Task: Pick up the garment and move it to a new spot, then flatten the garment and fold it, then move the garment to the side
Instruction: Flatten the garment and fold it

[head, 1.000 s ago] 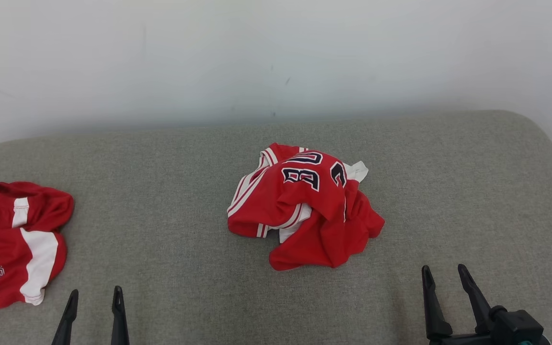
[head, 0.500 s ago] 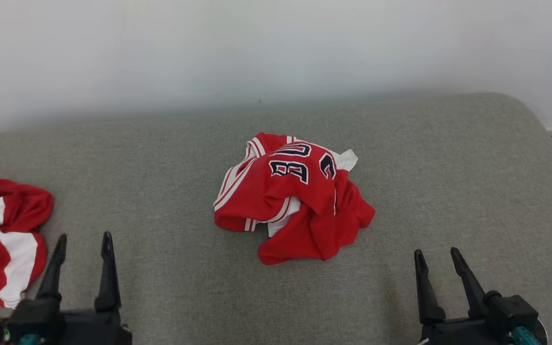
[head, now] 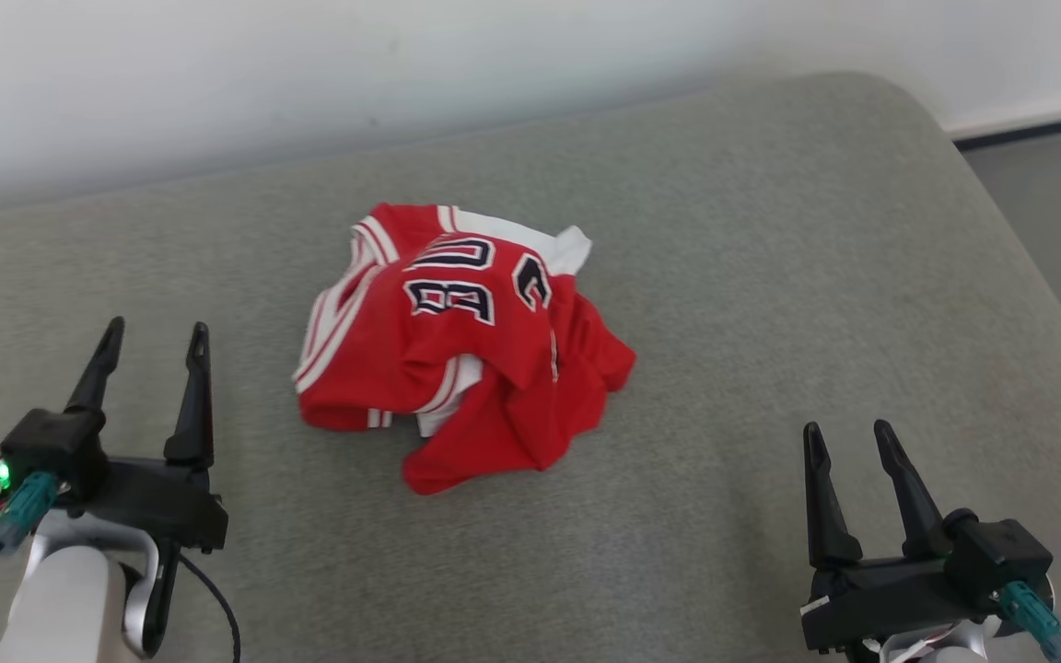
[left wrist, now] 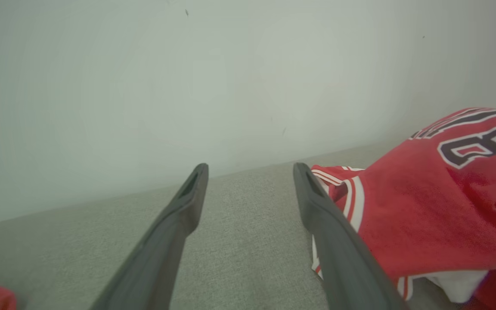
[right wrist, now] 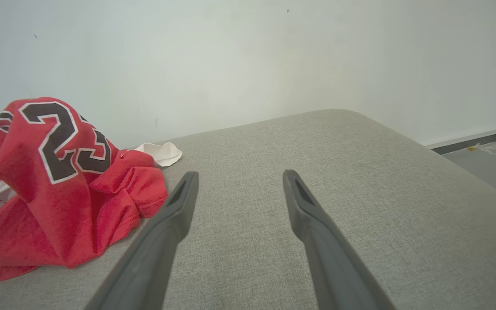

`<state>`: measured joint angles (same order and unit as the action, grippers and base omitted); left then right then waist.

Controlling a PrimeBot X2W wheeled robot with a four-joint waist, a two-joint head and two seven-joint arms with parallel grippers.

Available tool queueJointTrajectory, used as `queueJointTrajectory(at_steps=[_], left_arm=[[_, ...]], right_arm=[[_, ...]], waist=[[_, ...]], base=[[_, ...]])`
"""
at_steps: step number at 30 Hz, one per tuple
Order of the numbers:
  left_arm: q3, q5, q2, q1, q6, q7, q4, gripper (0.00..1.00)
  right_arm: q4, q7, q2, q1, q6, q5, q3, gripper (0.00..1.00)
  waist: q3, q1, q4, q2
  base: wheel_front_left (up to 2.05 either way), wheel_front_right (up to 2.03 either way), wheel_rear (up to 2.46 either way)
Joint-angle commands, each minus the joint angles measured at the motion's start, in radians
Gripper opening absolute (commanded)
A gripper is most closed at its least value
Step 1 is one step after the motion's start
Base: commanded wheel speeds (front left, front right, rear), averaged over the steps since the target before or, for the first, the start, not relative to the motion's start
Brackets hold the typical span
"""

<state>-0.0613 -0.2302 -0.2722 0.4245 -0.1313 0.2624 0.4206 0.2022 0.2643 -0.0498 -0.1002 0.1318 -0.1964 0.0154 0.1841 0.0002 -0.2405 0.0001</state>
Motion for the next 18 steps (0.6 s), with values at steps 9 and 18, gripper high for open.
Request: queueJointTrajectory(at_steps=[9,18], left_arm=[[-0.186,-0.126,-0.053,0.11,0.002,0.002,0.207,1.0],[-0.418,-0.275,-0.088,0.197,0.002,-0.029,0.403,1.0]], right_arm=[[0.002,0.001,-0.001,-0.017,-0.002,-0.031,0.011,1.0],[0.005,0.002,-0.001,-0.017,-0.002,-0.032,0.014,1.0]], waist=[[0.079,-0.0002,-0.118,-0.0001],[0.064,-0.0002,-0.124,-0.0001]], base=[[0.0,0.0,0.0],[0.0,0.0,0.0]])
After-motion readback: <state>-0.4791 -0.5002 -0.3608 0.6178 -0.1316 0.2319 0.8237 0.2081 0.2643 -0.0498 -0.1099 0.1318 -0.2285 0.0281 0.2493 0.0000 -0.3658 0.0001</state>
